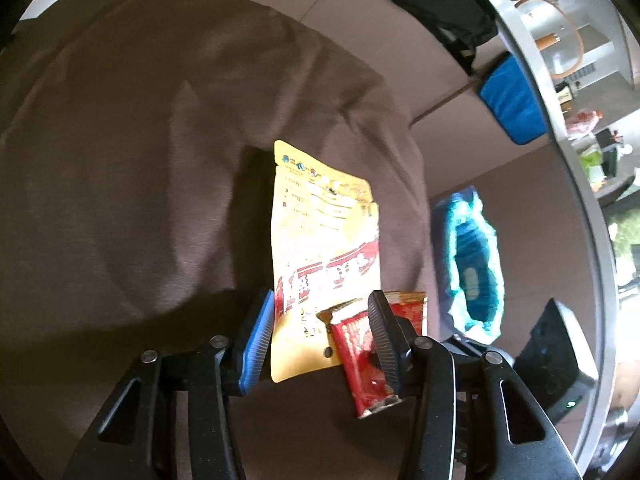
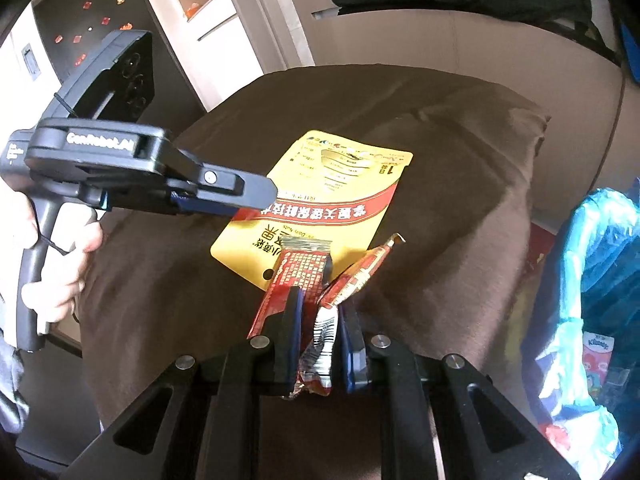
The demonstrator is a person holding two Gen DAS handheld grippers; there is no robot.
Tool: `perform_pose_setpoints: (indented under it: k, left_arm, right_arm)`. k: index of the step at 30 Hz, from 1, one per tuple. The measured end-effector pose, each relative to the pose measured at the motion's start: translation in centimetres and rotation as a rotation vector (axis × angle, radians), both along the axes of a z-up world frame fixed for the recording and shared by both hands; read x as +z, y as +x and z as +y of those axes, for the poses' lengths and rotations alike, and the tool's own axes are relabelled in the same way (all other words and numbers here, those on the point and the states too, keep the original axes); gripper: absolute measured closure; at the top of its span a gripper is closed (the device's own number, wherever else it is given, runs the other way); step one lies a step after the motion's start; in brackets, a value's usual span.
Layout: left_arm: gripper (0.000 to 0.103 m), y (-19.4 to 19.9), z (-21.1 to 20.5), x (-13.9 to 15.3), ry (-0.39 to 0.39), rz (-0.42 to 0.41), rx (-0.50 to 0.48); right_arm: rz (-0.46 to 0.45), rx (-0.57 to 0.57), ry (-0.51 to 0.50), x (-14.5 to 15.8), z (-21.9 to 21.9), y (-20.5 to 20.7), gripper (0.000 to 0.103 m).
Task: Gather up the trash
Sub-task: 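Grasp the yellow snack card edge with the left tool while the right tool holds the wrappers, then carry the card and wrappers over the bin and open both tools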
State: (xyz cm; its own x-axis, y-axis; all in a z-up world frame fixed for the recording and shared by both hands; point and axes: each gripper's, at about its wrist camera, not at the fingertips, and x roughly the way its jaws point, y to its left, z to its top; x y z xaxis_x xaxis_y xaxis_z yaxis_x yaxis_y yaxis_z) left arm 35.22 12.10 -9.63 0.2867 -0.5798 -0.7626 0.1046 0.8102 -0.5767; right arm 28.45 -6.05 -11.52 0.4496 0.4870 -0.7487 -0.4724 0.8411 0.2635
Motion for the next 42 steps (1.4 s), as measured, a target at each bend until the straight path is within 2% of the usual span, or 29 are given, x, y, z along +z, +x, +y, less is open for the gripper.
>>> perform_pose_setpoints:
  k: [3, 9, 11, 15, 18, 23, 32, 37, 42]
  left_arm:
    - [0.064, -0.2, -0.7, 0.6, -0.012, -0.016, -0.016]
    - [0.070, 0.5, -3.4, 0.9, -0.011, -0.024, -0.083]
    - [0.073, 0.8, -4.2, 0.6, 0.020, -0.023, -0.095]
    - [0.094, 1.2, -5.2, 0.1, 0.104, -0.056, -0.087]
    - [0.100, 0.9, -5.4, 0.5, 0.133, -0.100, -0.076]
    - [0.102, -0.8, -5.6, 2.1, 0.193, -0.208, -0.037]
    - [0.103, -6.7, -4.9, 8.7, 0.350, -0.414, 0.068]
    - [0.103, -8.6, -6.5, 12.6, 0.366, -0.502, 0.079]
    - [0.103, -9.9, -10.0, 16.1, 0.336, -0.577, 0.047]
  right_arm:
    - [-0.007, -0.009, -0.004, -0.2, -0.3, -0.5, 0.088]
    - [-0.014, -0.014, 0.012, -0.2, -0.8, -1.2, 0.088]
    - [-0.015, -0.016, 0.019, -0.2, -1.0, -1.2, 0.088]
    - [-0.015, -0.022, 0.029, -0.1, -1.3, -1.3, 0.088]
    - [-0.022, -0.026, 0.028, 0.2, -2.0, -1.4, 0.088]
    - [-0.057, -0.038, -0.002, 1.4, -2.1, -2.2, 0.092]
    - [-0.200, -0.069, -0.039, 7.4, -3.5, -3.8, 0.095]
    - [-0.292, -0.114, -0.008, 12.2, -6.2, -4.7, 0.095]
    - [-0.390, -0.179, -0.022, 16.0, -10.3, -5.5, 0.095]
